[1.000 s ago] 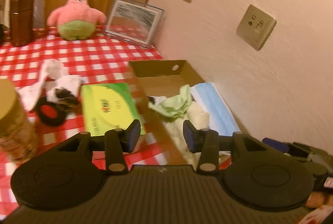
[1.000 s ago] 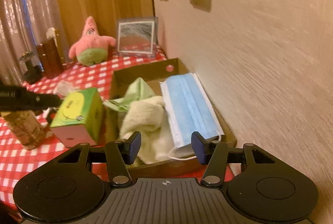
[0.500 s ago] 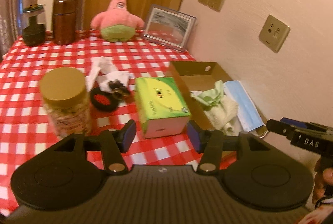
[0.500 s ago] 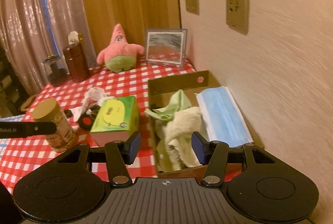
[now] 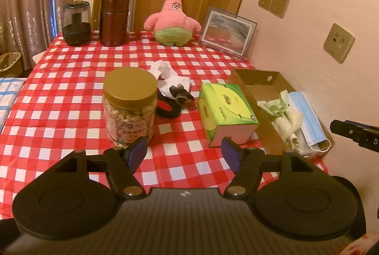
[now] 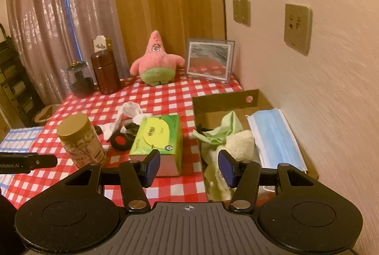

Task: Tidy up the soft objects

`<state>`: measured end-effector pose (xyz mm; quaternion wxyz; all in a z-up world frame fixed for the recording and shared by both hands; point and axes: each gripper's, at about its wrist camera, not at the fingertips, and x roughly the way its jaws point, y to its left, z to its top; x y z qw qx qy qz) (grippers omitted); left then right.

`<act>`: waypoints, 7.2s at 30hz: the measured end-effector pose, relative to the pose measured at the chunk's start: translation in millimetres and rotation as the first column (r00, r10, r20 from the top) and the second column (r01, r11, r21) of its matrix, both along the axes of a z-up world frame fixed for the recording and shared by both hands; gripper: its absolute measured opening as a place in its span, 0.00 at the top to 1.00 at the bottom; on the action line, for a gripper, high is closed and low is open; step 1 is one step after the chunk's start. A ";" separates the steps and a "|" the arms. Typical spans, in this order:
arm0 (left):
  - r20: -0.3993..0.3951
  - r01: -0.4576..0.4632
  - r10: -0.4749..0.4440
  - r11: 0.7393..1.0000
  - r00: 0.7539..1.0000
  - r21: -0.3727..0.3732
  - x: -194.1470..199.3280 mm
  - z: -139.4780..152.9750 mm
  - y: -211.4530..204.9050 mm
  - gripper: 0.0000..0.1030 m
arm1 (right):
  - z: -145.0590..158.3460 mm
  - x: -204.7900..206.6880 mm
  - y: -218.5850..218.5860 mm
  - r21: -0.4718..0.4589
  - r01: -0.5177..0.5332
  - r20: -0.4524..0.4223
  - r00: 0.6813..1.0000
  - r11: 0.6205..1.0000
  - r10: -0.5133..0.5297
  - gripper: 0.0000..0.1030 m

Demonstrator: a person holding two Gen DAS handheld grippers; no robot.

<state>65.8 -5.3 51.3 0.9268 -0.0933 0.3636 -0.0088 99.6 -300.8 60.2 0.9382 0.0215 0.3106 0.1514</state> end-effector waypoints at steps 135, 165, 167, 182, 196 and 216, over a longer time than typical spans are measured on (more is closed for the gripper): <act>-0.124 -0.010 0.014 0.999 0.992 0.032 282.5 -133.7 214.3 0.93 | -174.2 378.9 276.6 -0.047 -0.281 -0.572 0.794 0.959 0.205 0.01; 0.028 -0.030 0.030 0.999 0.999 0.018 249.4 -64.6 206.4 0.92 | -48.2 328.8 240.5 0.053 -0.277 -0.129 0.951 0.959 0.282 0.88; 0.036 -0.022 0.021 1.000 0.999 0.022 245.4 -56.4 201.1 0.92 | -41.1 322.4 237.9 0.053 -0.274 -0.126 0.952 0.960 0.279 0.88; 0.055 -0.037 0.036 0.999 0.998 0.001 170.3 -4.3 143.6 0.93 | -2.5 251.4 182.3 0.046 -0.214 -0.108 0.970 0.976 0.218 0.88; 0.088 -0.007 0.010 0.999 0.996 -0.040 99.1 34.9 75.7 0.92 | 24.7 151.7 110.8 0.090 -0.130 -0.064 0.989 0.987 0.136 0.88; 0.025 0.125 -0.123 0.988 0.992 -0.095 72.8 18.1 -29.4 0.93 | 14.9 71.9 11.7 0.047 0.014 -0.077 0.997 0.999 -0.010 0.88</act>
